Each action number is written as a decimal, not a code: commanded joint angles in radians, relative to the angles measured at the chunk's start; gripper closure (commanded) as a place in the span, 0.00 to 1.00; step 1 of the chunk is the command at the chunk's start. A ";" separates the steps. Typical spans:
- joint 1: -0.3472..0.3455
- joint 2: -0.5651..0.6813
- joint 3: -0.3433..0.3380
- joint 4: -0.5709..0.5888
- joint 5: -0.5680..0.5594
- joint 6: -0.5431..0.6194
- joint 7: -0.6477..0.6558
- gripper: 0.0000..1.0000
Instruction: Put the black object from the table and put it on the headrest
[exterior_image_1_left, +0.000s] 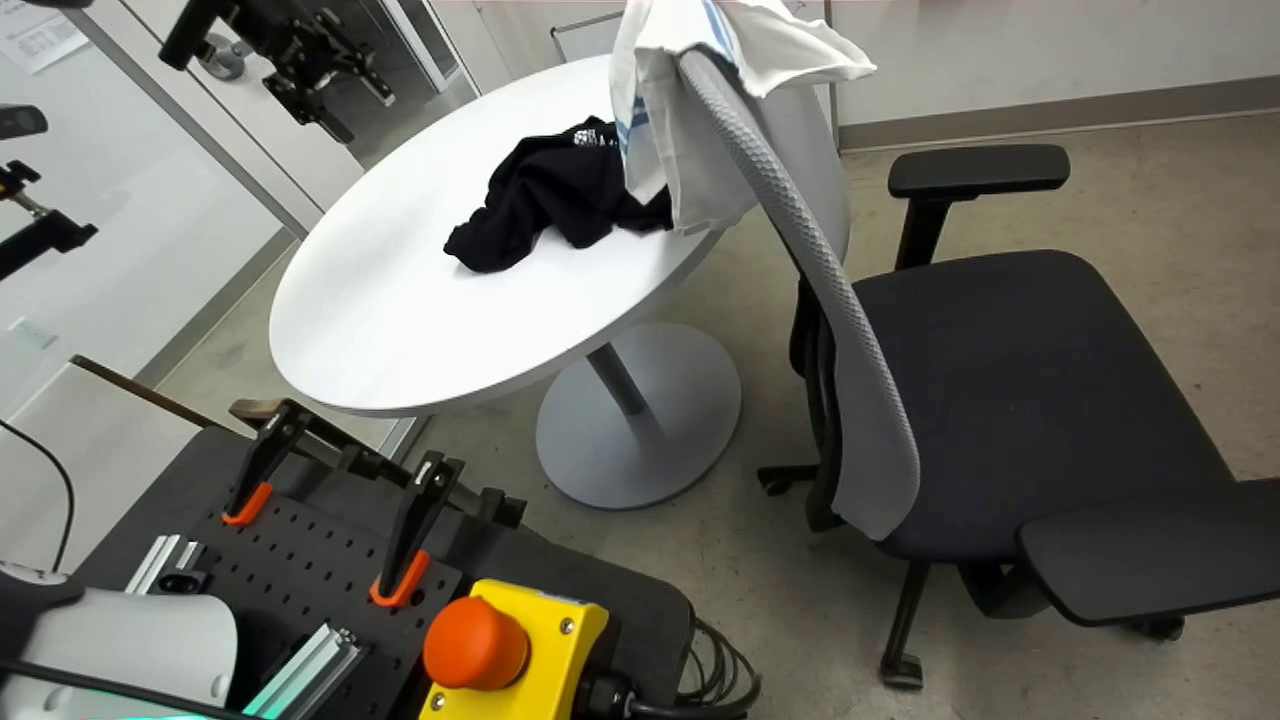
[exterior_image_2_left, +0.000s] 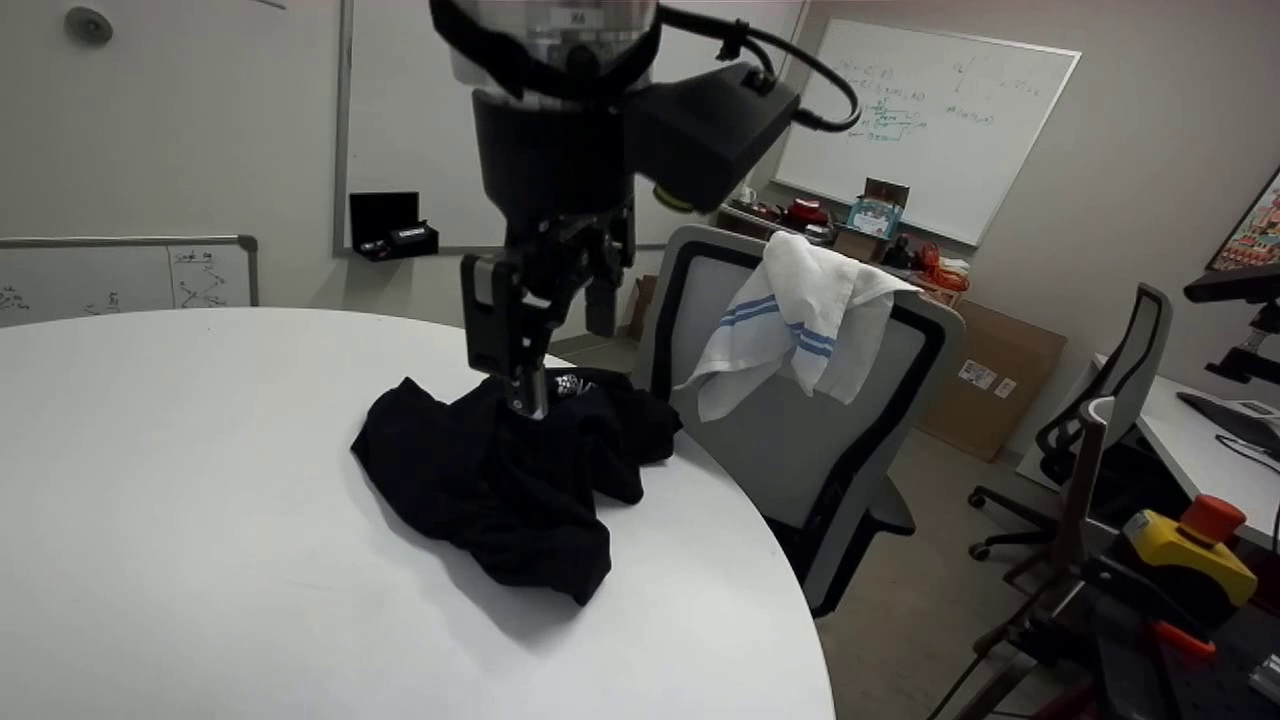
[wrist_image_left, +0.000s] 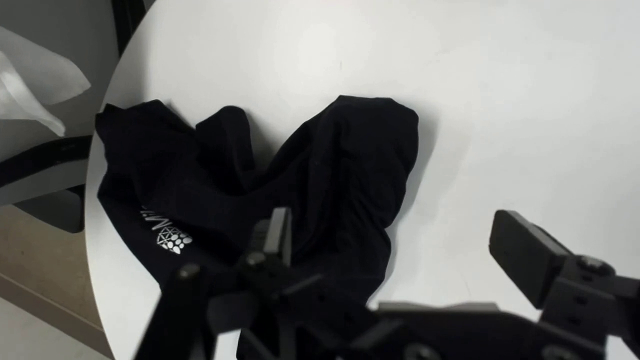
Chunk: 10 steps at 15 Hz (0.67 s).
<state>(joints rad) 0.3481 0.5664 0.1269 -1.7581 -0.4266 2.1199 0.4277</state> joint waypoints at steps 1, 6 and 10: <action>0.042 0.121 -0.044 0.091 0.003 0.021 0.011 0.00; 0.075 0.256 -0.074 0.178 0.020 -0.003 0.004 0.00; 0.099 0.338 -0.092 0.253 0.026 -0.021 -0.002 0.03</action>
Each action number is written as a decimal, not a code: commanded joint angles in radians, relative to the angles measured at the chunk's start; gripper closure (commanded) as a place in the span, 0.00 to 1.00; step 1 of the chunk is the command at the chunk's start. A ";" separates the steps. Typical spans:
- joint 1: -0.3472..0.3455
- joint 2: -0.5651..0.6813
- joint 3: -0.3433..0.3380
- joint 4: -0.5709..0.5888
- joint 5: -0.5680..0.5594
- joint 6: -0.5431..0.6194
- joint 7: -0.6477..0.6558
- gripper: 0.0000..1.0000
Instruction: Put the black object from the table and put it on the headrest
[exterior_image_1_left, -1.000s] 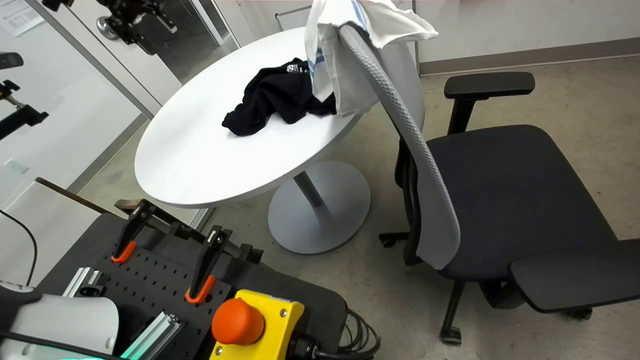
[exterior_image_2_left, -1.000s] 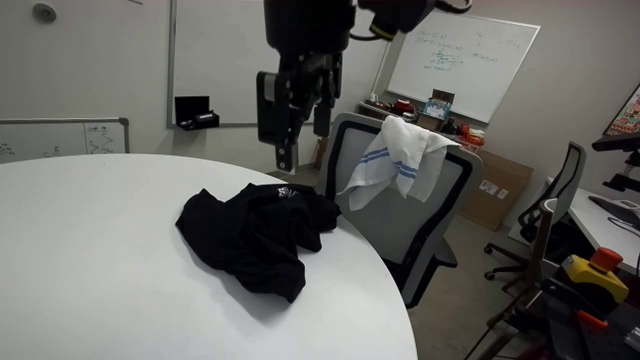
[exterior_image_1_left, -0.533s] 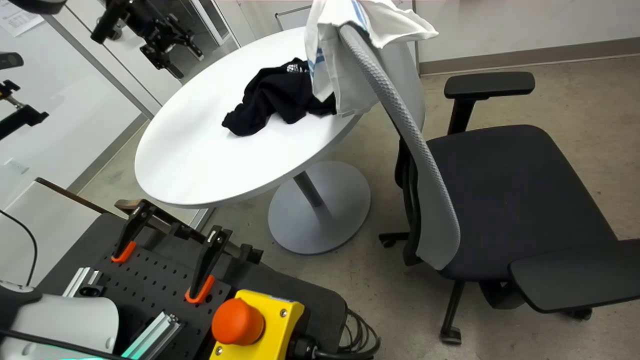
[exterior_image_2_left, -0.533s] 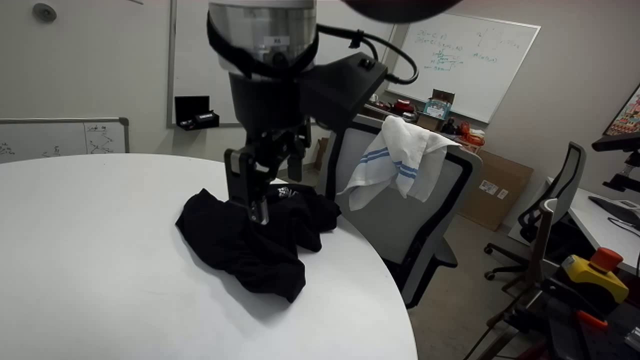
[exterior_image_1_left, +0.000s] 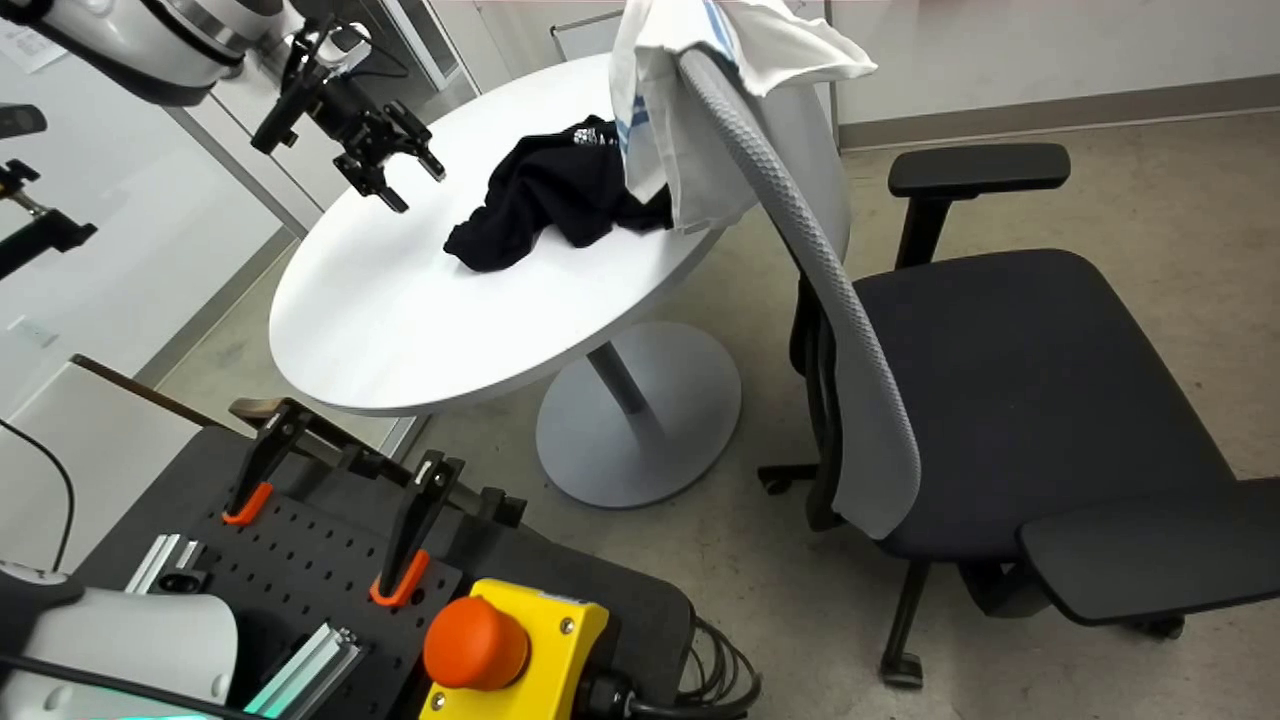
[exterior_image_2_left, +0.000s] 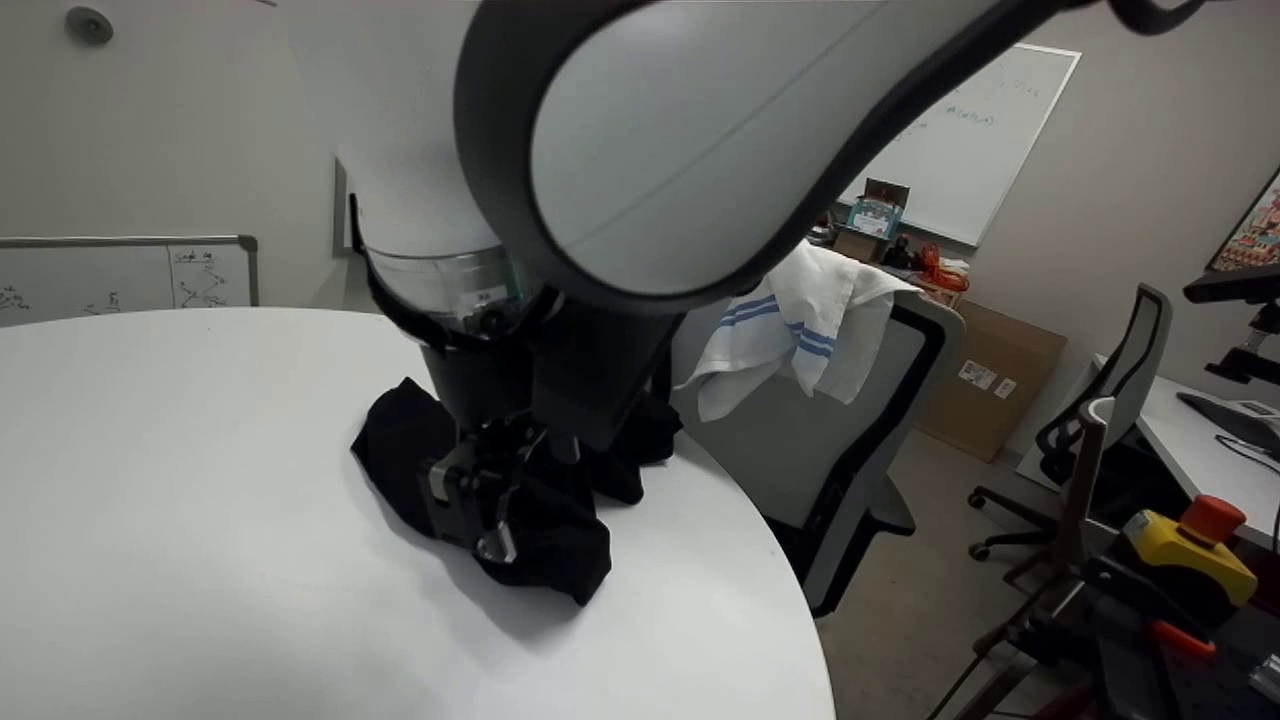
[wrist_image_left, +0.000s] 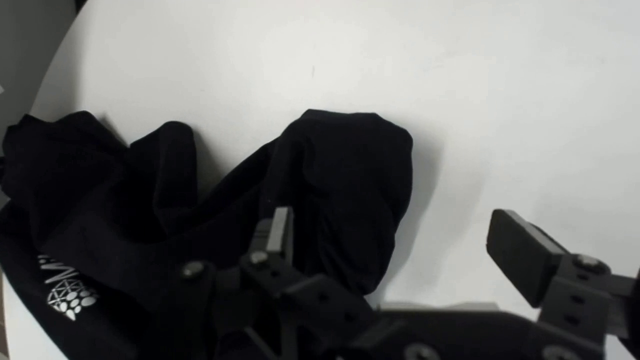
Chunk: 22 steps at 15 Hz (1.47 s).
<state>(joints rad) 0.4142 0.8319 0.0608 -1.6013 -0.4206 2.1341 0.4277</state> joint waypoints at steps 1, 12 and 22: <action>0.038 0.090 -0.031 0.115 0.020 -0.040 -0.005 0.05; 0.063 0.234 -0.066 0.259 0.030 -0.140 -0.003 0.03; 0.060 0.276 -0.069 0.313 0.055 -0.238 0.008 0.73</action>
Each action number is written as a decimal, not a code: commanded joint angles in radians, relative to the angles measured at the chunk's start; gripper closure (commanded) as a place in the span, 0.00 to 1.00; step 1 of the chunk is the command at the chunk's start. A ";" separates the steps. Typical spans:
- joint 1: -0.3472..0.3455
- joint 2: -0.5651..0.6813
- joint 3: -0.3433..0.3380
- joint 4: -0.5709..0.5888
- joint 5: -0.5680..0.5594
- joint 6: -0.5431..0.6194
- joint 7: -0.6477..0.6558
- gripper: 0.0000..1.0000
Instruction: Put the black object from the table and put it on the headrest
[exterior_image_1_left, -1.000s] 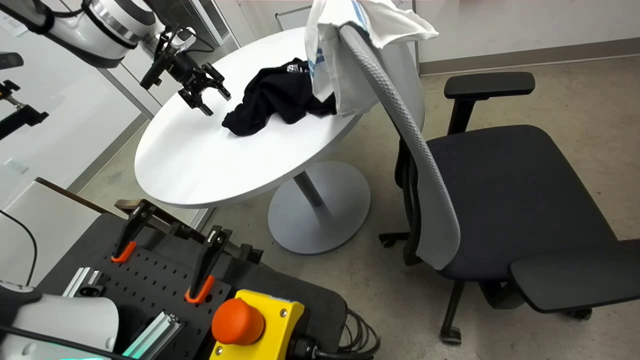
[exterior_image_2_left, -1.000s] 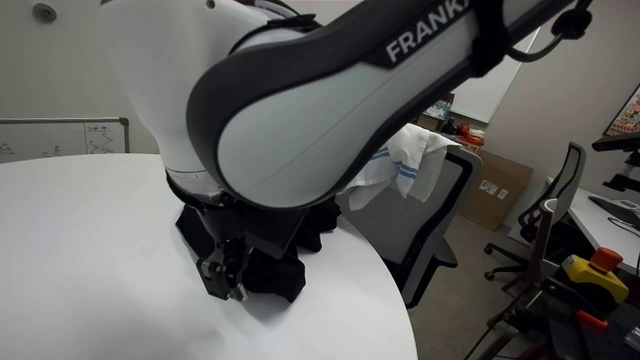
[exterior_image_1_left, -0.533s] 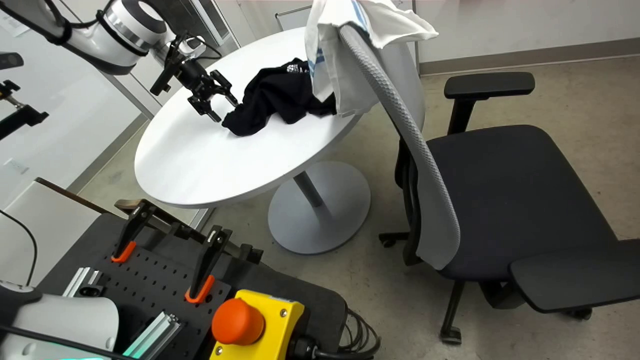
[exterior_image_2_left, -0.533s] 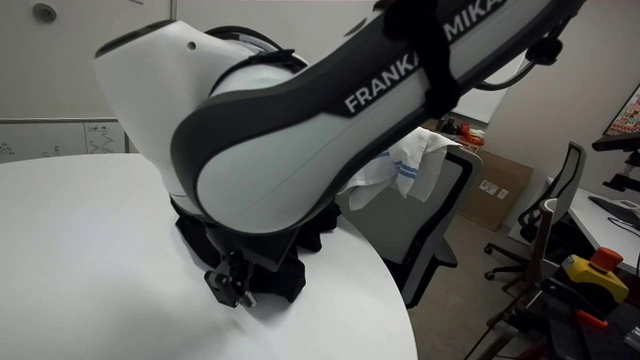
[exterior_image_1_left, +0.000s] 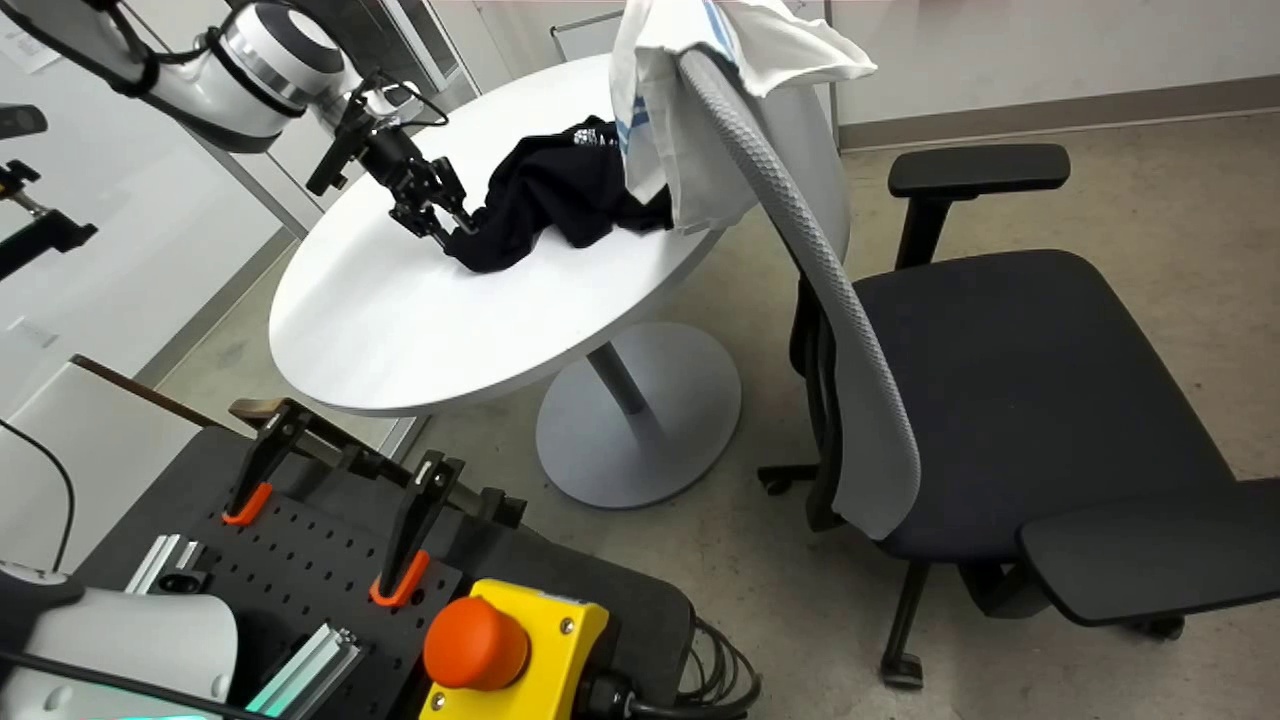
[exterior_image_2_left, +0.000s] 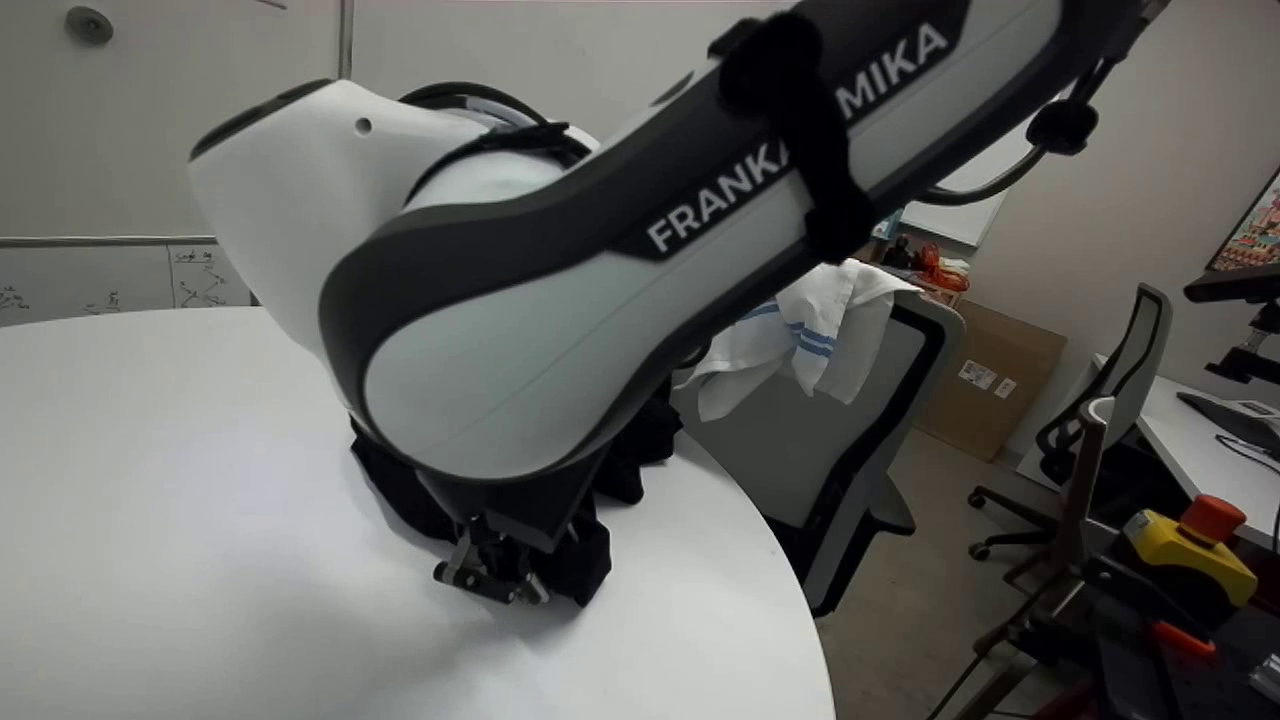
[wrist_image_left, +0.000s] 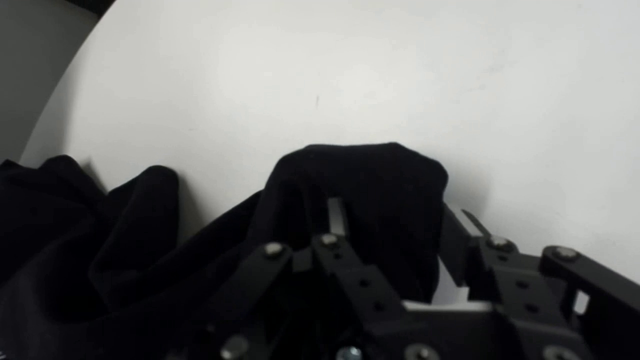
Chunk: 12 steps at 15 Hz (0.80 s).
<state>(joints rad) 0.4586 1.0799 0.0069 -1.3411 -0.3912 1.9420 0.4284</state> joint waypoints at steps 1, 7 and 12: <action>0.016 0.028 -0.016 0.054 0.027 -0.051 0.008 0.82; 0.010 -0.004 -0.012 0.046 0.039 -0.070 0.013 1.00; -0.016 -0.130 0.002 -0.038 0.094 -0.069 0.034 0.99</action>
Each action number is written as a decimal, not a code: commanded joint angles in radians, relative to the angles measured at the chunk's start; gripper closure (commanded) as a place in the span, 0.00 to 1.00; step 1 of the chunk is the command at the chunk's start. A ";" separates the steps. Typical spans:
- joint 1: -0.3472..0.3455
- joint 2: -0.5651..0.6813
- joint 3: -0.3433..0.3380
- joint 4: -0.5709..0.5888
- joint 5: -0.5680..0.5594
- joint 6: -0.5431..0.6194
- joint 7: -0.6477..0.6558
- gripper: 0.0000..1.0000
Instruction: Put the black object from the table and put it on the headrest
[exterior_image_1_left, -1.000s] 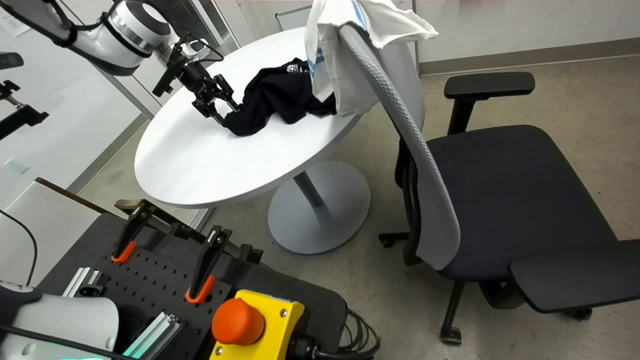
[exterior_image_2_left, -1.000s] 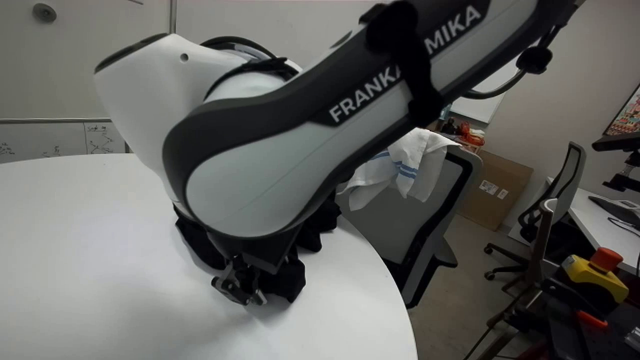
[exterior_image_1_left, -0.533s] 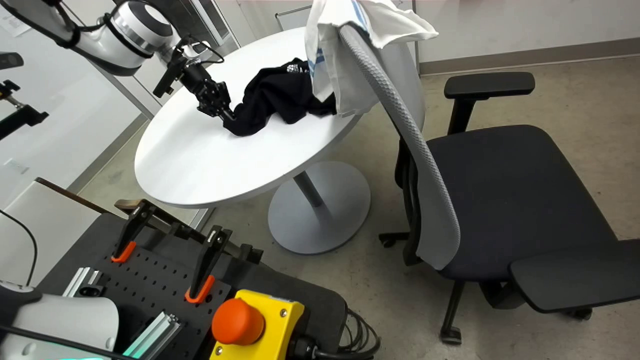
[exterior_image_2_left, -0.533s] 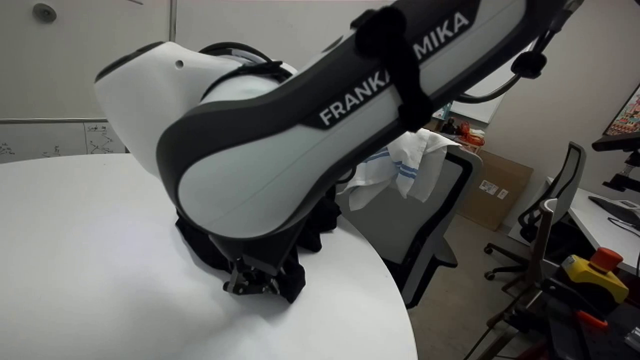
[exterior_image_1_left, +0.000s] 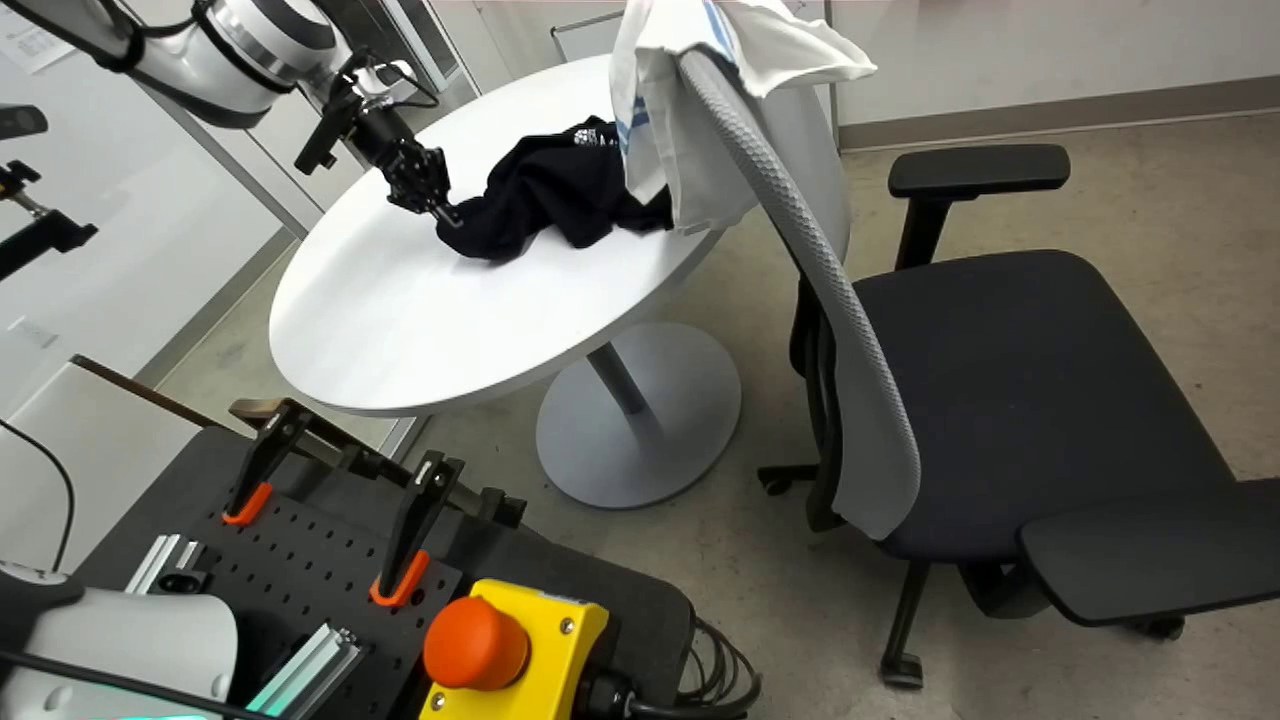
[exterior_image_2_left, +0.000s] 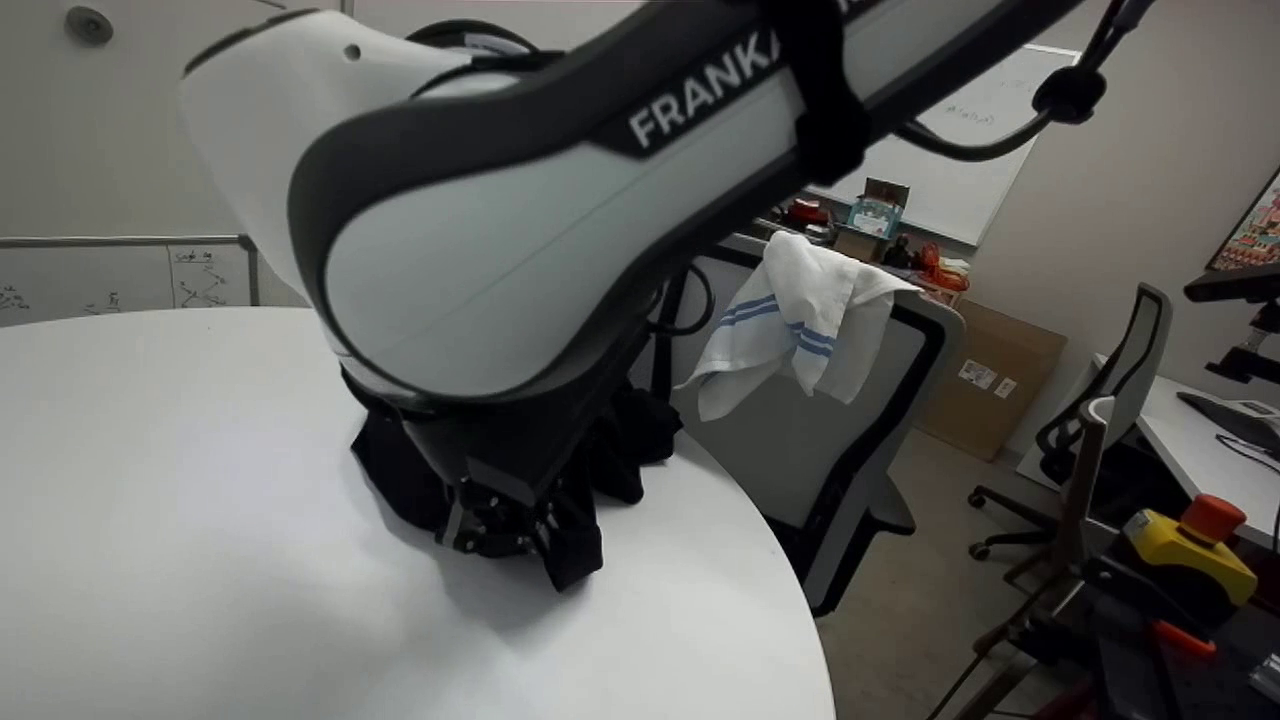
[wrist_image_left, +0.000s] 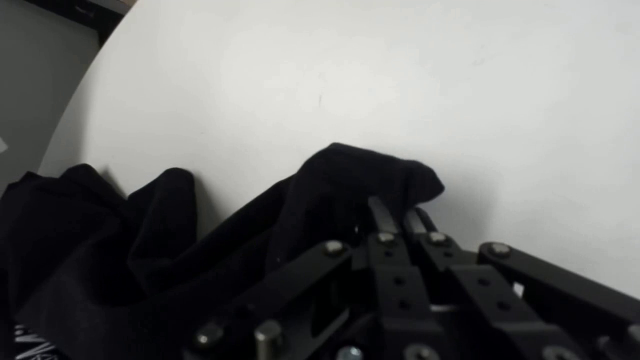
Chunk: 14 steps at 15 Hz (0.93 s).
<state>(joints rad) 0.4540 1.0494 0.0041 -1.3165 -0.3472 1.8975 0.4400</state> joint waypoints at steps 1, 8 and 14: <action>-0.017 -0.152 0.009 -0.101 0.067 -0.016 0.032 0.99; -0.046 -0.518 0.048 -0.340 0.199 0.046 0.116 0.99; -0.082 -0.858 0.087 -0.555 0.268 0.125 0.204 0.99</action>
<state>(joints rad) 0.4001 0.3847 0.0649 -1.7045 -0.1093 1.9514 0.5906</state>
